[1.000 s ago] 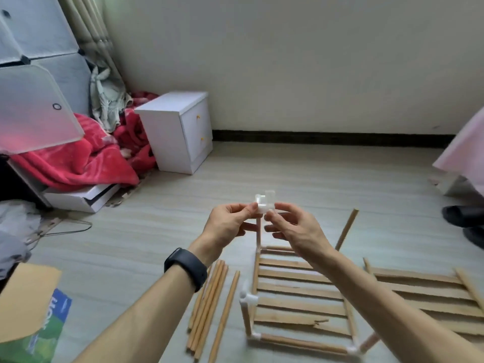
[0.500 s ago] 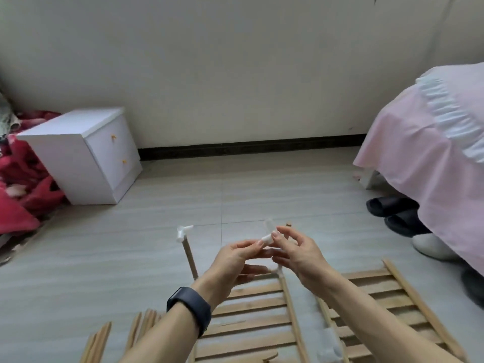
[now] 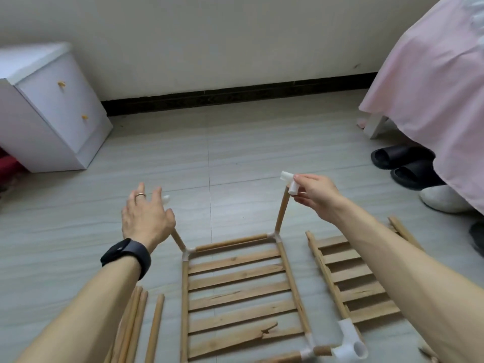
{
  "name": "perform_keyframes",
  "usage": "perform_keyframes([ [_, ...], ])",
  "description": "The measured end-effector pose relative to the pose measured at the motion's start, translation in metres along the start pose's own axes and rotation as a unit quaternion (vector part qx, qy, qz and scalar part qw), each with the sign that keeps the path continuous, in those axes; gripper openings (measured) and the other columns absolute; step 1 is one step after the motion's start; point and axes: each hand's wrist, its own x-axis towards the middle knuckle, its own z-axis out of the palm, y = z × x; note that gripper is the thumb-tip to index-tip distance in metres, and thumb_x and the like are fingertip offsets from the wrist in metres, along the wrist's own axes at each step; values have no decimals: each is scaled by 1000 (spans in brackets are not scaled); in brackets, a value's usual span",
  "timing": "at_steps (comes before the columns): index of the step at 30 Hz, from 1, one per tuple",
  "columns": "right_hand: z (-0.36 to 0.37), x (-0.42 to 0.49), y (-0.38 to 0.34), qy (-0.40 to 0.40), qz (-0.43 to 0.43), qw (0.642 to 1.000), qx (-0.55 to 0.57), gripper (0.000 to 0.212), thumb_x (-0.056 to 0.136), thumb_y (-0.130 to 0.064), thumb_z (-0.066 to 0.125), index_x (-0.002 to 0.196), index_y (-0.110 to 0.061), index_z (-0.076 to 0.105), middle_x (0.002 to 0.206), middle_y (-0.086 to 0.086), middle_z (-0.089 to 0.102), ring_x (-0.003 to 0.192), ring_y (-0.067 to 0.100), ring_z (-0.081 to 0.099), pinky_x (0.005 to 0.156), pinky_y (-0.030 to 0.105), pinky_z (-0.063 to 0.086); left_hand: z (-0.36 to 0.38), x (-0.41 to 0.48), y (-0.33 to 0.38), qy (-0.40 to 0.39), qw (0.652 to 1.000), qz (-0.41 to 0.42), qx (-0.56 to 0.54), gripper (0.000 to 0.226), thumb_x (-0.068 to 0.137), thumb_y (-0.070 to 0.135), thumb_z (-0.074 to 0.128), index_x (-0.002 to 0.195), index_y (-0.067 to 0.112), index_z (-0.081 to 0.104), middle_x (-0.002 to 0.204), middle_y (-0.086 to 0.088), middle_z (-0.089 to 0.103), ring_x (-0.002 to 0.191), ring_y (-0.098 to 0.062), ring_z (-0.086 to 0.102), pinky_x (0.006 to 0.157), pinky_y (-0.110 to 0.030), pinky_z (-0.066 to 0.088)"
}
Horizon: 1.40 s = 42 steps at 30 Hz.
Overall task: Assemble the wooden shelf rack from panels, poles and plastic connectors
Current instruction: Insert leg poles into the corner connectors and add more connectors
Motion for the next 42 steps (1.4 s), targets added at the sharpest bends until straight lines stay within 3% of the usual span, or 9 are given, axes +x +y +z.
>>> perform_keyframes([
  [3, 3, 7, -3, 4, 20, 1000, 14, 13, 100, -16, 64, 108, -7, 67, 121, 21, 67, 94, 27, 68, 77, 31, 57, 7, 6, -13, -40, 998, 9, -40, 59, 105, 27, 41, 160, 14, 21, 166, -8, 20, 150, -32, 25, 116, -50, 33],
  [6, 0, 12, -7, 3, 35, 999, 14, 5, 100, -12, 64, 96, -9, 66, 120, 22, 67, 90, 25, 69, 71, 29, 59, 14, 7, -18, -43, 997, 20, -54, 57, 109, 30, 32, 161, 17, 14, 169, 0, 10, 147, -32, 32, 111, -52, 38],
  [12, 0, 17, -14, -8, 63, 997, 41, 14, 99, -12, 66, 105, 0, 63, 119, 24, 66, 90, 28, 74, 65, 30, 62, 25, 8, -23, -24, 997, 29, -73, 57, 109, 30, 27, 162, 17, 10, 170, 2, 4, 146, -33, 35, 110, -50, 38],
  [17, 9, 21, -13, -3, 54, 998, -15, 22, 97, -11, 68, 112, 4, 63, 120, 22, 65, 85, 26, 72, 68, 30, 62, 27, 4, -21, -9, 996, 30, -88, 57, 109, 31, 25, 162, 19, 8, 170, 2, 4, 143, -34, 38, 106, -51, 41],
  [20, 7, 24, -11, -12, 57, 997, -49, 20, 97, -14, 69, 110, 1, 65, 119, 21, 68, 92, 27, 73, 77, 34, 61, 27, 4, -22, -8, 996, 31, -86, 57, 109, 32, 24, 162, 20, 7, 170, 3, 3, 144, -33, 38, 107, -51, 40],
  [23, 5, 27, -10, -26, 57, 996, -56, 17, 98, -16, 68, 106, -2, 65, 118, 20, 68, 91, 25, 73, 75, 33, 61, 28, 5, -22, -11, 996, 29, -86, 56, 110, 32, 23, 162, 21, 6, 170, 5, 2, 144, -32, 38, 108, -49, 39],
  [29, 9, 33, -8, -33, 34, 993, -110, 33, 103, -20, 60, 129, 1, 60, 114, 18, 68, 82, 20, 70, 70, 30, 57, 30, 7, -20, -13, 995, 24, -100, 56, 110, 32, 22, 162, 21, 7, 170, 6, 2, 145, -31, 37, 108, -48, 38],
  [33, 8, 35, -9, -38, 21, 985, -168, 38, 105, -25, 56, 134, -2, 59, 115, 13, 64, 90, 20, 69, 71, 29, 55, 31, 7, -22, -8, 994, 28, -102, 56, 110, 33, 21, 162, 22, 6, 170, 6, 2, 142, -32, 41, 106, -48, 41],
  [42, 24, 29, 10, 87, -36, 978, -188, 37, 105, -35, 52, 127, -7, 66, 89, 0, 66, 74, 14, 71, 61, 26, 57, 30, 2, -27, -19, 994, 44, -102, 58, 110, 34, 22, 162, 26, -3, 169, 10, -9, 142, -29, 40, 106, -48, 42],
])
